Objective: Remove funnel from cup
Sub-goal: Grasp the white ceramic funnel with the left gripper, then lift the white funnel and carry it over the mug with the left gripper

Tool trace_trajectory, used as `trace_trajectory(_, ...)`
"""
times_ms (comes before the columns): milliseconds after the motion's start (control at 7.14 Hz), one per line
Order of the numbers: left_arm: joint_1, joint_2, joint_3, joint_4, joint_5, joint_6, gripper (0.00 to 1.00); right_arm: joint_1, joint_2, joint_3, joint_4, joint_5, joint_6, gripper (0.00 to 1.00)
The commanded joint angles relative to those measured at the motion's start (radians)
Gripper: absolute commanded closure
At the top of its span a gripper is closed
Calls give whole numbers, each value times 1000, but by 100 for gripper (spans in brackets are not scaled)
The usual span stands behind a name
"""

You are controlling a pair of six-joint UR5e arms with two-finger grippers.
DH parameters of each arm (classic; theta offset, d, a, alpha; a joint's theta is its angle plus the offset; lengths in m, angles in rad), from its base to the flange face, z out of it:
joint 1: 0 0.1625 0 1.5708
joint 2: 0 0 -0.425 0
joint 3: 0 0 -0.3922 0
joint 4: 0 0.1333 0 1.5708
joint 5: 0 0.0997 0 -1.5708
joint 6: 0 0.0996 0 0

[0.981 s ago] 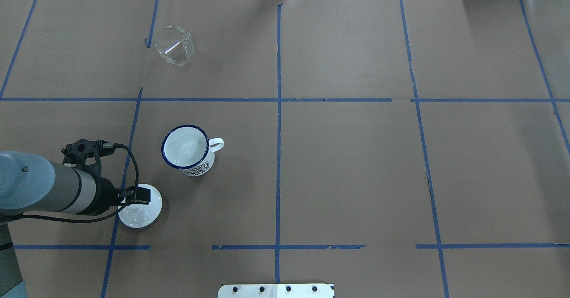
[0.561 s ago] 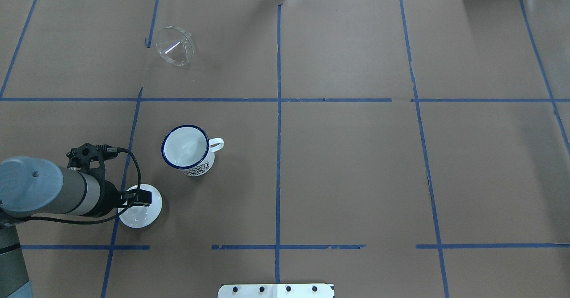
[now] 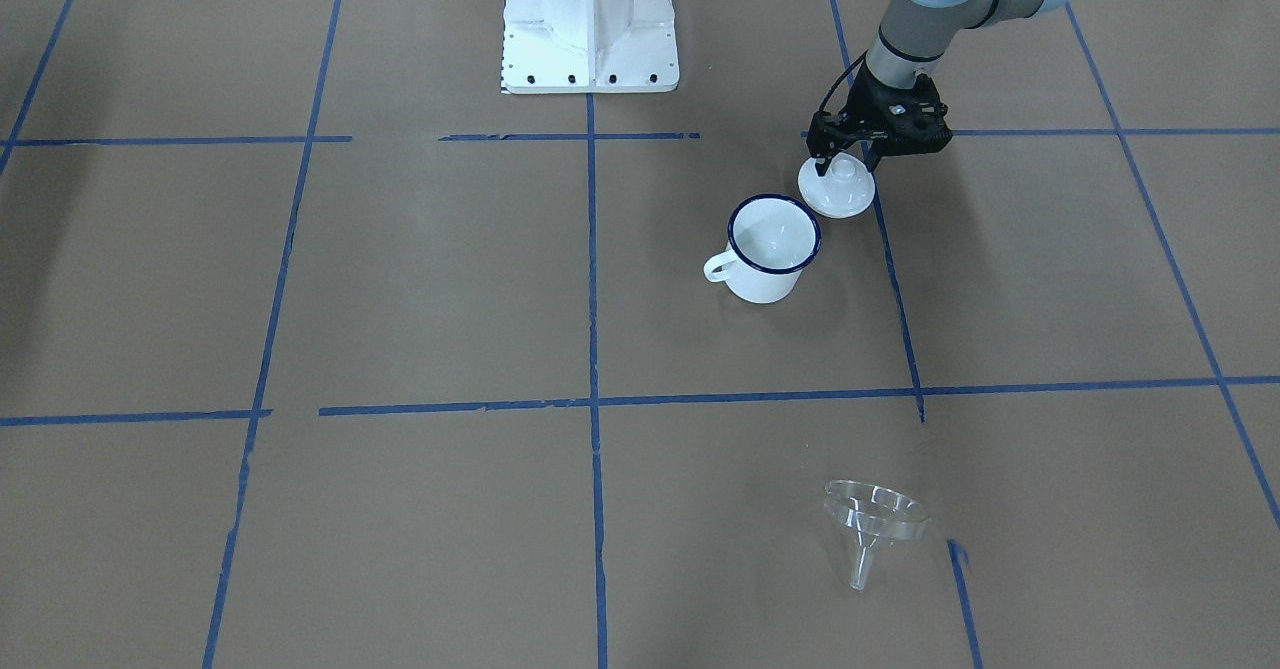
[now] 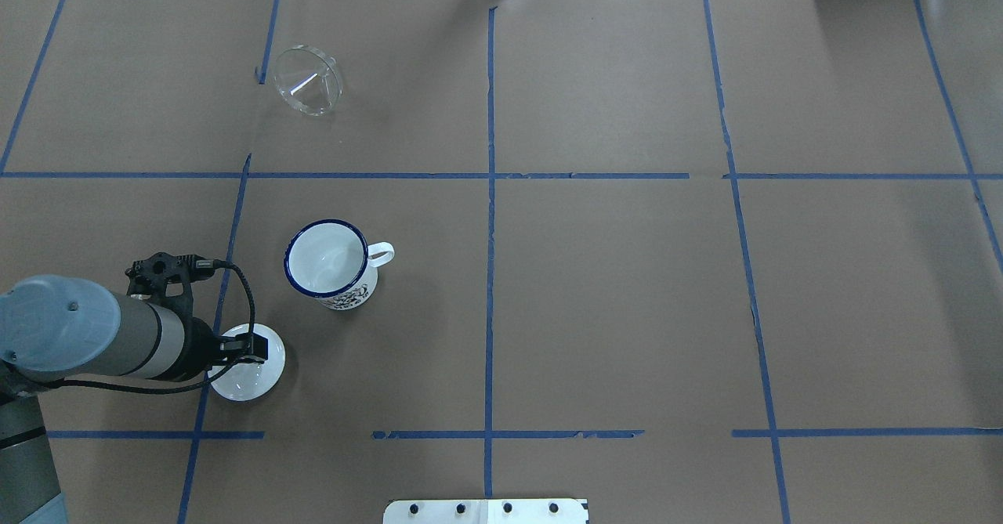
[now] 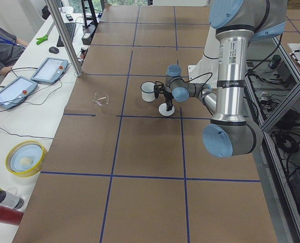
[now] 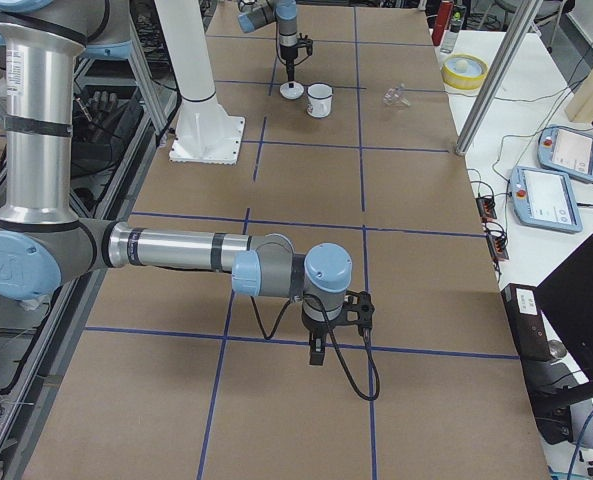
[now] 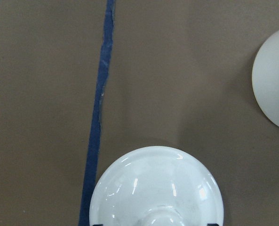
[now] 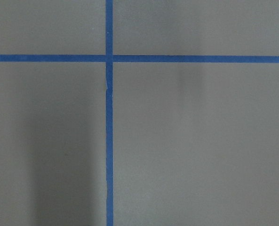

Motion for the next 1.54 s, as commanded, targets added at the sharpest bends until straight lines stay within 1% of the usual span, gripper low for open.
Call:
trace_trajectory(0, 2, -5, 1, 0, 0, 0, 25, 0, 0, -1, 0, 0, 0, 0)
trace_trajectory(140, 0, -3, 1, 0, 0, 0, 29, 0, 0, 0, 0, 0, 0, 0)
trace_trajectory(280, 0, -3, 3, 2, 0, 0, 51, 0, 0, 1, 0, 0, 0, 0)
trace_trajectory(420, -1, -3, 0, 2, 0, 0, 81, 0, 0, 1, 0, 0, 0, 0)
trace_trajectory(561, -1, -3, -5, 2, 0, 0, 100, 0, 0, 1, 0, 0, 0, 0)
trace_trajectory(841, -14, 0, -23, 6, -2, 1, 100, 0, 0, -1, 0, 0, 0, 0)
trace_trajectory(981, -26, 18, -83, 20, -6, 5, 100, 0, 0, 0, 0, 0, 0, 0)
trace_trajectory(1121, -50, 64, -168, 49, -10, 11, 100, 0, 0, 1, 0, 0, 0, 0)
trace_trajectory(1261, -76, 107, -280, 120, -14, 15, 100, 0, 0, 1, 0, 0, 0, 0)
trace_trajectory(1401, -110, 98, -375, 253, -29, 17, 100, 0, 0, 1, 0, 0, 0, 0)
